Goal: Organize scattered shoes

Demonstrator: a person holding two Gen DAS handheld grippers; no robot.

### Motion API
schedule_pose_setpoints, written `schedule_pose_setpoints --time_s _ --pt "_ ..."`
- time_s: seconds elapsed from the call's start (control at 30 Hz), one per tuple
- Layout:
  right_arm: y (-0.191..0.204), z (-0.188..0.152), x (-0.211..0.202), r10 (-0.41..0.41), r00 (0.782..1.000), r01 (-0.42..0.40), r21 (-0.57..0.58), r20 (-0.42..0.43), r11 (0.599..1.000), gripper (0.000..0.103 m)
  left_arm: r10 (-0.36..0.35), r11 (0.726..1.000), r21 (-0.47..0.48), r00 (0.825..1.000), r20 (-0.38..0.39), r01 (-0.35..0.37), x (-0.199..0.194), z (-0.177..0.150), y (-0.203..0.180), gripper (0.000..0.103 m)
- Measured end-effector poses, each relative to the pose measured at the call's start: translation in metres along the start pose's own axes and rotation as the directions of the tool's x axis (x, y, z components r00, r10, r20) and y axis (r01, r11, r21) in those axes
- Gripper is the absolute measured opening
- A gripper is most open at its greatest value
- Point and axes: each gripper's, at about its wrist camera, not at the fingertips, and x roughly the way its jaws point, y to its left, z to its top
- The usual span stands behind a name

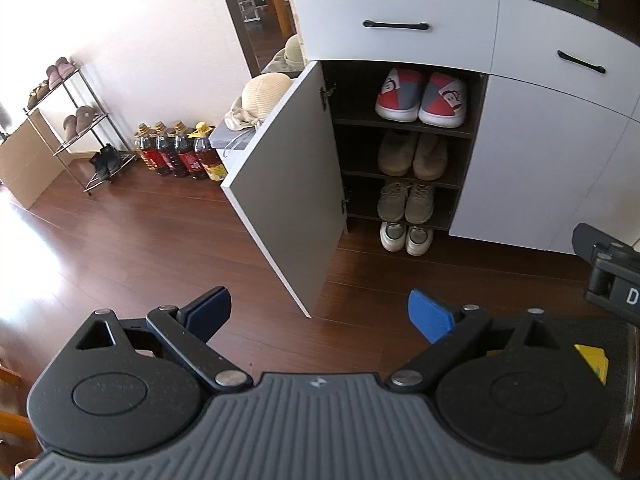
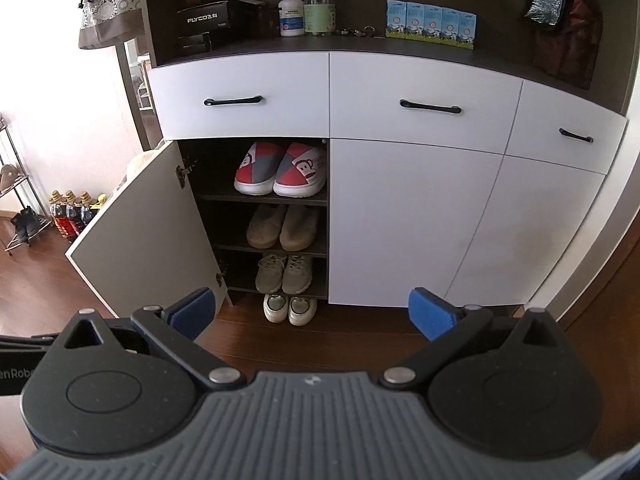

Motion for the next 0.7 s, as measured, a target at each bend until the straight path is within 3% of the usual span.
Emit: schedule_pose_setpoints --time_s 0.23,0.43,0.7 --pt "0.014 0.005 0.030 0.001 0.998 0.001 0.025 -0.065 1.000 0.102 0.002 1.000 -0.010 0.999 -0.032 -0.003 0.017 0.003 0.011 0.098" --pt "0.026 0.012 0.043 0.000 0.998 0.000 0.007 -0.064 1.000 0.102 0.007 1.000 -0.011 1.000 -0.027 -0.007 0.027 0.013 0.017 0.098" --pt "0.032 0.019 0.055 -0.009 0.998 0.008 -0.004 -0.069 1.000 0.102 -0.010 1.000 0.027 0.999 0.032 0.009 0.033 0.027 0.013 0.098"
